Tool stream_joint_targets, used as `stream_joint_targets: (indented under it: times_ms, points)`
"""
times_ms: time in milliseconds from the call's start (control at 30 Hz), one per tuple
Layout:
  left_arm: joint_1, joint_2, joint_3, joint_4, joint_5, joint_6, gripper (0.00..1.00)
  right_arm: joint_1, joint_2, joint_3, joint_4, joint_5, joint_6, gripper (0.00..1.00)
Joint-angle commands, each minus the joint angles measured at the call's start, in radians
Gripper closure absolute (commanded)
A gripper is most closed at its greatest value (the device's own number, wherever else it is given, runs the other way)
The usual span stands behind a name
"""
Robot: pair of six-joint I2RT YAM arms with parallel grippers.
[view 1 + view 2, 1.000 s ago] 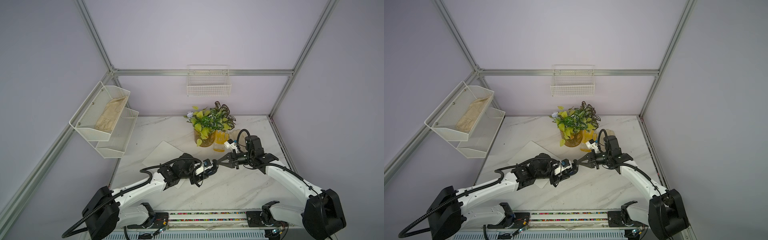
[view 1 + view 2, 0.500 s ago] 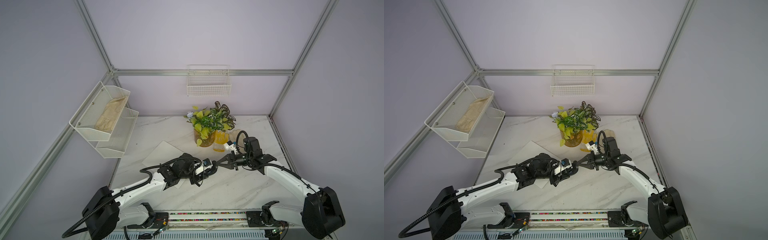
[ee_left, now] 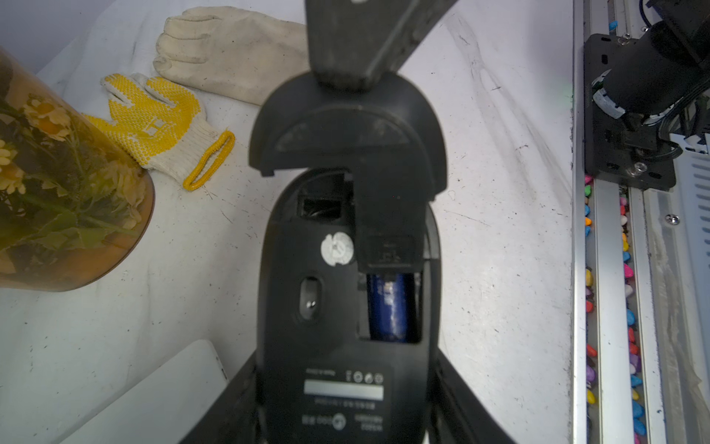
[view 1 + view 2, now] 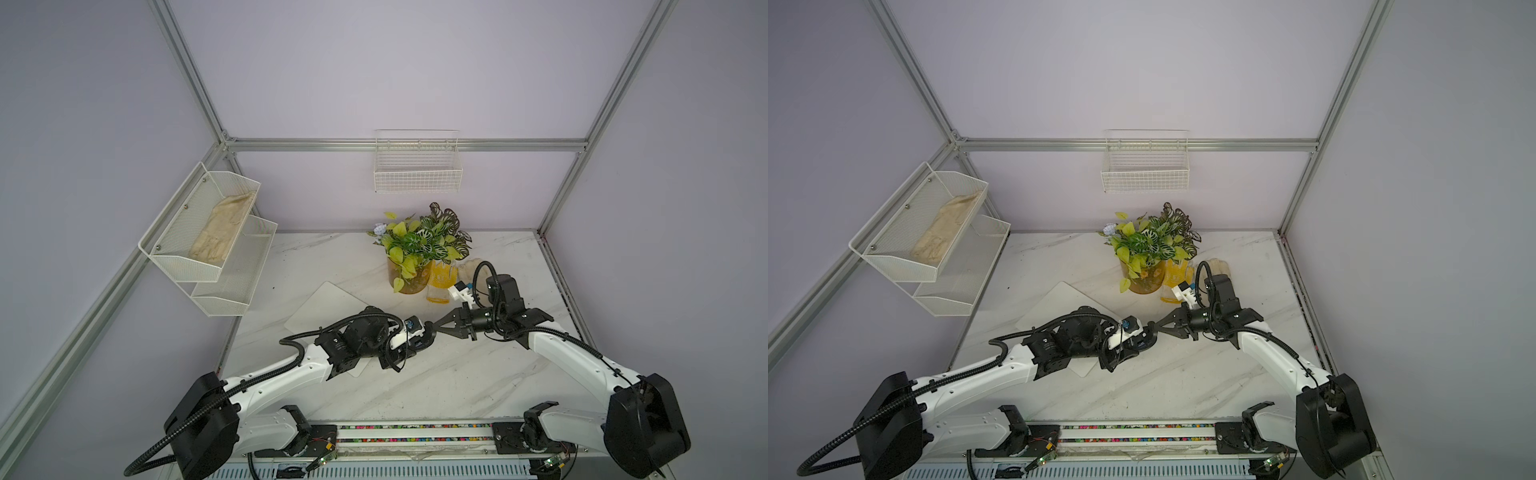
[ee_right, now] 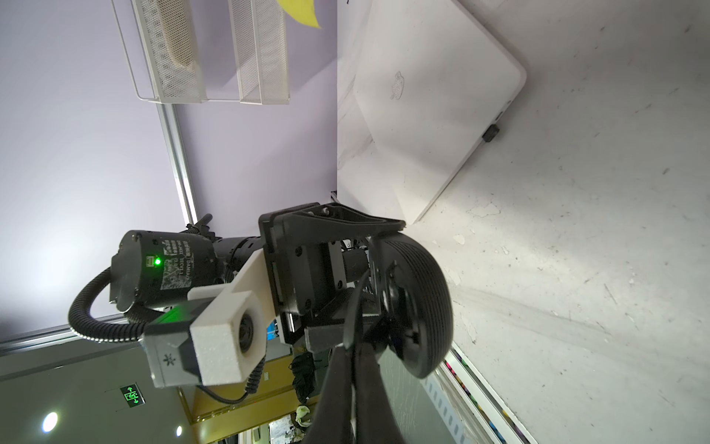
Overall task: Insert the wireless mouse receiver into the laptop
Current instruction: Close the lid on the mouse.
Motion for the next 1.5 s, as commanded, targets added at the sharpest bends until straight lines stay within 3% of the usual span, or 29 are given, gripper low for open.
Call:
stream_joint_targets:
  times_ms: [0,700,800,1000,1200,1467]
  points:
    - [0.005,-0.016,0.057,0.085,0.035,-0.014,0.67,0.004,0.003,0.018,-0.038,0.049,-0.027,0.9]
    - [0.007,-0.029,0.044,0.082,0.03,-0.012,0.67,0.003,-0.037,0.084,-0.115,0.093,-0.048,0.69]
    - [0.006,-0.03,0.041,0.07,0.032,0.011,0.67,0.002,-0.041,0.108,-0.139,0.114,-0.061,0.62]
    - [0.005,-0.029,0.061,0.066,-0.005,0.029,0.67,0.002,-0.018,0.194,-0.387,0.261,-0.245,0.44]
    - [0.006,-0.013,0.087,0.067,0.002,0.04,0.67,0.031,-0.016,0.2,-0.393,0.274,-0.26,0.25]
    - [0.005,-0.003,0.112,0.064,-0.003,0.05,0.67,0.132,0.037,0.219,-0.392,0.322,-0.269,0.21]
